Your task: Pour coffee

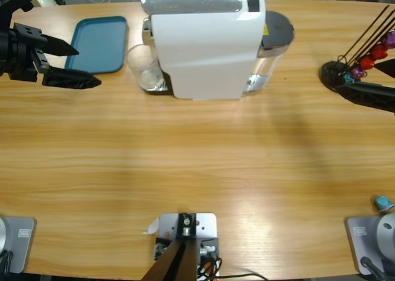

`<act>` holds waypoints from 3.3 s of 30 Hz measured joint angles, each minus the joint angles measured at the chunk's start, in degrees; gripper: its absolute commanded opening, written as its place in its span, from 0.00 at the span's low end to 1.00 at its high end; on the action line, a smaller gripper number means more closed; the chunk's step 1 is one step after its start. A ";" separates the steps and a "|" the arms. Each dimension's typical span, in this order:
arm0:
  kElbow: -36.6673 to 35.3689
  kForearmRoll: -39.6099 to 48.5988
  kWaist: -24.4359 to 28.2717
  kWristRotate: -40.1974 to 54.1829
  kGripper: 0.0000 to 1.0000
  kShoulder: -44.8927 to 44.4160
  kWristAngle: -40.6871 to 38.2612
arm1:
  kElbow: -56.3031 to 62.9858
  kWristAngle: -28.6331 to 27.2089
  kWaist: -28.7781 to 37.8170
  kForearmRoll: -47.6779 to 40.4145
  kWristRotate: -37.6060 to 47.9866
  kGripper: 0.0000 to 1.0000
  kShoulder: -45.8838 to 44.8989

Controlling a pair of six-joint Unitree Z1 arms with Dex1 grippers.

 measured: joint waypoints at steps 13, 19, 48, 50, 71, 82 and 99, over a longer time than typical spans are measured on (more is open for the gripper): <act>0.00 0.00 0.00 0.00 1.00 -0.34 0.18 | 0.41 0.00 0.71 -1.02 0.00 1.00 -0.36; 0.00 0.00 0.00 0.00 1.00 -0.36 0.18 | 0.80 0.00 1.13 -1.31 0.00 1.00 -0.36; 0.07 -2.02 -0.25 5.62 1.00 -0.47 -2.03 | 1.48 0.00 1.20 -1.64 0.00 1.00 -2.44; 0.23 -2.07 -0.25 5.62 1.00 -0.53 -2.05 | 1.53 0.00 1.20 -1.77 0.00 1.00 -2.44; 0.80 -2.08 -0.25 5.62 1.00 -1.25 -2.05 | 2.41 0.00 1.20 -2.68 0.00 1.00 -2.44; 3.23 -4.50 -0.25 5.62 1.00 -2.00 -2.05 | 2.42 0.00 1.40 -2.68 0.00 1.00 -2.44; 3.51 -9.24 -0.25 5.62 1.00 -1.99 -2.05 | 2.52 0.00 1.41 -2.68 0.00 1.00 -2.44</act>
